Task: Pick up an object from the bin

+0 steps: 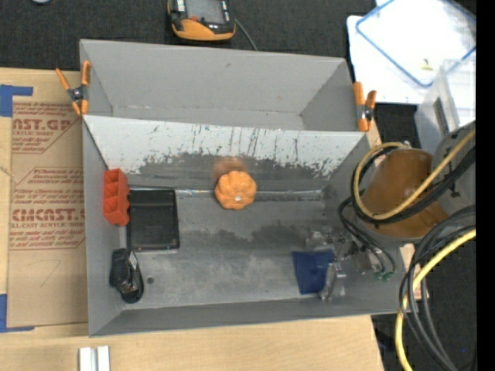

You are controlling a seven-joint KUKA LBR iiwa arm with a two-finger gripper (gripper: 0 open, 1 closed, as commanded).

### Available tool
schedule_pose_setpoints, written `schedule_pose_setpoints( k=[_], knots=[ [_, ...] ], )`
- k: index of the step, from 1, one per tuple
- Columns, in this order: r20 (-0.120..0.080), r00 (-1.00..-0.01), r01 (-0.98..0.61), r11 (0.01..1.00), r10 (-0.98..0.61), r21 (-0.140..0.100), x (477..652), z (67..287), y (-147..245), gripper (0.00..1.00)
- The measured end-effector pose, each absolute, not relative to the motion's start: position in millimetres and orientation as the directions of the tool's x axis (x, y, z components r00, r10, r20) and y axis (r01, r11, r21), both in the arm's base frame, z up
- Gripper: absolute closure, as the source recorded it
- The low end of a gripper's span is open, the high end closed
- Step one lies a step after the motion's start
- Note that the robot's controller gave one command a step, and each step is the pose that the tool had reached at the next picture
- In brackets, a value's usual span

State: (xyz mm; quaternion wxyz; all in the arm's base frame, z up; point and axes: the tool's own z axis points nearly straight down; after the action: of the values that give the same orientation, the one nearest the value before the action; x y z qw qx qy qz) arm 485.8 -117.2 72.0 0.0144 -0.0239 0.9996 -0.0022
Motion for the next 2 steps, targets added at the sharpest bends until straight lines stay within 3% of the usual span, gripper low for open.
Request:
schedule_pose_setpoints(
  k=[2],
  knots=[
    [-0.029, -0.998, -0.048, 0.999, -0.048, -0.005, 485.8, 72.0, -117.2, 1.0]
  ],
)
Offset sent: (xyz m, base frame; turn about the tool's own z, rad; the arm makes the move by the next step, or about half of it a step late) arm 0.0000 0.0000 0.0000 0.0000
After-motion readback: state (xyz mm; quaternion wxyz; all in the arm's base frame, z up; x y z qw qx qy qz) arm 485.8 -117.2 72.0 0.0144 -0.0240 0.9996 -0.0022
